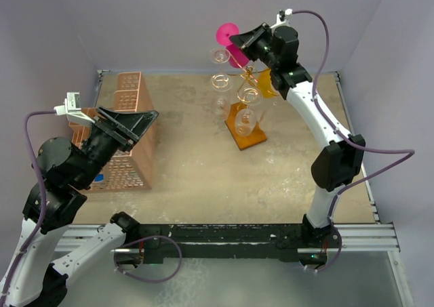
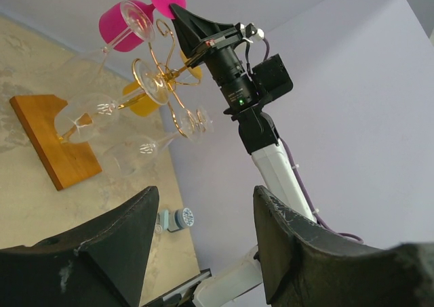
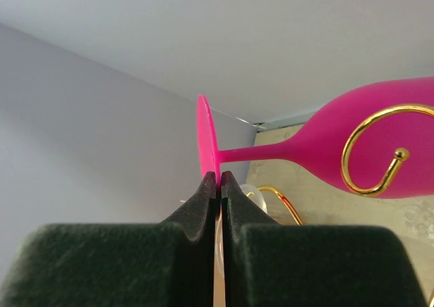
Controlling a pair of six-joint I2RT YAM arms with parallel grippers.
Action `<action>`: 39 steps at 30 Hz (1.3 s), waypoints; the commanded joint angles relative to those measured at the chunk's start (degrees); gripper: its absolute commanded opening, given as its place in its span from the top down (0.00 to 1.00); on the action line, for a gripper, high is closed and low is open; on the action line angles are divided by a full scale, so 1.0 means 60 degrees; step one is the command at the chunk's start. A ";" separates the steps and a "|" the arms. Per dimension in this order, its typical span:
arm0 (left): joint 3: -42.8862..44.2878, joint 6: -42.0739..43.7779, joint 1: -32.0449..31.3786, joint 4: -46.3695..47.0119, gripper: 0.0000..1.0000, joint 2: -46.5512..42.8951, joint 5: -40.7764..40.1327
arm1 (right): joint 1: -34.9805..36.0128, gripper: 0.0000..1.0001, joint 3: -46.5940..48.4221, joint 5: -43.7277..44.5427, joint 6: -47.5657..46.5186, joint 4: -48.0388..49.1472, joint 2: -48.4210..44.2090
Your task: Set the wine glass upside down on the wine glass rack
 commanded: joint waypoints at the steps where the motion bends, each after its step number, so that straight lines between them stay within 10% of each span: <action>1: -0.0023 -0.0066 -0.0023 0.0251 0.45 -0.0049 -0.0146 | -0.0079 1.00 0.0395 0.0256 0.0246 -0.0009 -0.0194; 39: -0.0060 -0.0411 -0.0023 0.0580 0.45 0.0005 -0.0172 | -0.0167 0.99 -0.0697 0.1489 0.1064 -0.0865 -0.1307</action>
